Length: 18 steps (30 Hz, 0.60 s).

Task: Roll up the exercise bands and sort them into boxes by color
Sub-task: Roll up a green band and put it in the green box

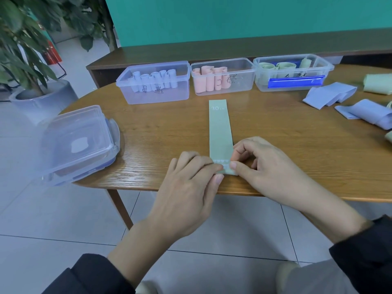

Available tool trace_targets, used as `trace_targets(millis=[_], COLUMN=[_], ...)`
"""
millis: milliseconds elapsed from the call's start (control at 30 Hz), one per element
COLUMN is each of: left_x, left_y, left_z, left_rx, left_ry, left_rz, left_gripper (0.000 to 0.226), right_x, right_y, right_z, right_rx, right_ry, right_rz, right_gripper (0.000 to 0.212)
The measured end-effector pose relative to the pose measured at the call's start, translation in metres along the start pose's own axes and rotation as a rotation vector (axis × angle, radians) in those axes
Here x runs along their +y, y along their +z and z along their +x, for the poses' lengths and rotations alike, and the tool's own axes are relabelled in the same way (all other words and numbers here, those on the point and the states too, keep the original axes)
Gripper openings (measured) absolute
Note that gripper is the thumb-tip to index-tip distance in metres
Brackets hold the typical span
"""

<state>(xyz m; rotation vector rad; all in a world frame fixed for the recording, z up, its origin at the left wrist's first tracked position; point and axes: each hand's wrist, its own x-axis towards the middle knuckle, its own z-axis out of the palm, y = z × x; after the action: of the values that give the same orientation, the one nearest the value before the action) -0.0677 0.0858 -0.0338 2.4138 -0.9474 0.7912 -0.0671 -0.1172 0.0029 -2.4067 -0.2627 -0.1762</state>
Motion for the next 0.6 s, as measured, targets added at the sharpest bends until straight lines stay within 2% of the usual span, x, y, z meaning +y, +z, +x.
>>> trace_targets(millis=[233,400,533,600], left_x=[0.003,0.006,0.007,0.007], left_y=[0.002,-0.001,-0.003,-0.004], left_z=[0.003,0.006,0.008,0.008], left_rx=[-0.107,-0.221,-0.271,-0.288], left_ry=[-0.025,-0.076,-0.087,-0.093], left_rz=[0.205,0.257,0.259,0.256], left_gripper=[0.047,0.060,0.068,0.071], right_x=[0.000,0.006,0.014,0.015], right_y=[0.006,0.006,0.009,0.010], right_z=[0.002,-0.006,-0.018,-0.023], right_rx=[0.140,0.221,0.167,0.124], right_ry=[0.016,-0.146,-0.345,-0.349], right_rz=[-0.004,0.036,-0.133,-0.187], right_gripper=[0.004,0.003,0.028,0.040])
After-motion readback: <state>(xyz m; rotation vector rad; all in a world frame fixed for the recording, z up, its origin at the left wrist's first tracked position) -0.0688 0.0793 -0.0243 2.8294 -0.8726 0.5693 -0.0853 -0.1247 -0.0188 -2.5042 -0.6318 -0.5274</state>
